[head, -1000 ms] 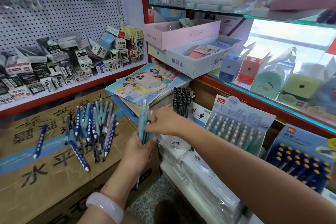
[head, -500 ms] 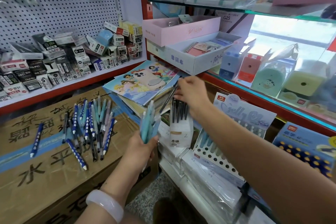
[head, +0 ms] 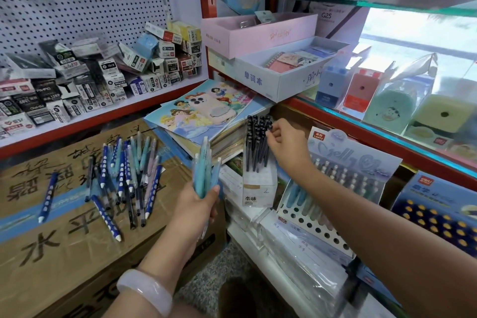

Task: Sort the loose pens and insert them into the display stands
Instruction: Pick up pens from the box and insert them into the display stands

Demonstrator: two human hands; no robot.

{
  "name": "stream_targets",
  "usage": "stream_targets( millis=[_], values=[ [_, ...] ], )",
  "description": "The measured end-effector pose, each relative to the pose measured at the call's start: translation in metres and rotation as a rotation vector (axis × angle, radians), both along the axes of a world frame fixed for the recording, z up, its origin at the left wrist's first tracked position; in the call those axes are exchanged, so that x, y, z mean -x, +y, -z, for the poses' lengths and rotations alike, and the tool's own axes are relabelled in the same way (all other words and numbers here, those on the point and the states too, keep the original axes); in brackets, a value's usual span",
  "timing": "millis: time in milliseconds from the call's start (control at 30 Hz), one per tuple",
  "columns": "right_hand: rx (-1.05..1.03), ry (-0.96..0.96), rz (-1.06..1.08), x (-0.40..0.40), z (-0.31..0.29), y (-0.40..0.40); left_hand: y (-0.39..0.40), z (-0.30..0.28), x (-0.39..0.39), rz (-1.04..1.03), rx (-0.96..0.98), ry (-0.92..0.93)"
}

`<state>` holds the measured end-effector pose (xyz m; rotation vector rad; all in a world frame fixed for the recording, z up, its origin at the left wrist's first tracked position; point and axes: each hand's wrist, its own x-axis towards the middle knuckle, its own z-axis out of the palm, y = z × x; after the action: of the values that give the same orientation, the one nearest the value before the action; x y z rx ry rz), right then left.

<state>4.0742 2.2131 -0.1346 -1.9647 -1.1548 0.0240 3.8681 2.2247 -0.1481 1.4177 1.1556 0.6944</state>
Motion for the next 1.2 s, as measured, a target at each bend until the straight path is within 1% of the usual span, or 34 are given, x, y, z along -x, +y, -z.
stream_targets(
  millis=[233,333,467,633,767,800,833,900,967,1033,1100,1200],
  values=[
    [0.001,-0.044,0.002,-0.002,0.005,0.007,0.004,0.001,-0.002,-0.010,-0.001,0.002],
    [0.056,-0.056,0.023,-0.004,0.011,0.008,0.004,0.001,-0.002,-0.005,0.008,-0.013],
    [0.181,-0.049,0.003,-0.005,0.022,0.006,0.003,0.001,-0.002,0.000,0.031,-0.041],
    [0.241,-0.041,0.030,-0.007,0.018,0.009,0.003,-0.002,-0.001,0.005,0.080,-0.100],
    [0.166,0.021,0.086,0.001,0.007,0.000,-0.002,-0.008,0.000,0.015,0.116,-0.166],
    [0.154,0.085,0.034,0.007,0.003,-0.003,-0.004,-0.010,-0.001,0.024,0.123,-0.181],
    [0.157,0.208,-0.061,0.014,-0.002,-0.007,-0.006,-0.012,-0.002,0.033,0.125,-0.191],
    [0.196,0.531,-0.296,0.032,-0.012,-0.014,-0.010,-0.014,-0.005,0.053,0.107,-0.185],
    [0.239,0.704,-0.438,0.043,-0.018,-0.020,-0.014,-0.016,-0.007,0.072,0.092,-0.177],
    [0.236,0.806,-0.495,0.047,-0.019,-0.025,-0.018,-0.018,-0.007,0.080,0.095,-0.189],
    [0.210,0.869,-0.503,0.045,-0.022,-0.029,-0.023,-0.019,-0.007,0.091,0.102,-0.201],
    [0.165,0.858,-0.479,0.038,-0.033,-0.040,-0.028,-0.021,-0.007,0.126,0.108,-0.199]
  ],
)
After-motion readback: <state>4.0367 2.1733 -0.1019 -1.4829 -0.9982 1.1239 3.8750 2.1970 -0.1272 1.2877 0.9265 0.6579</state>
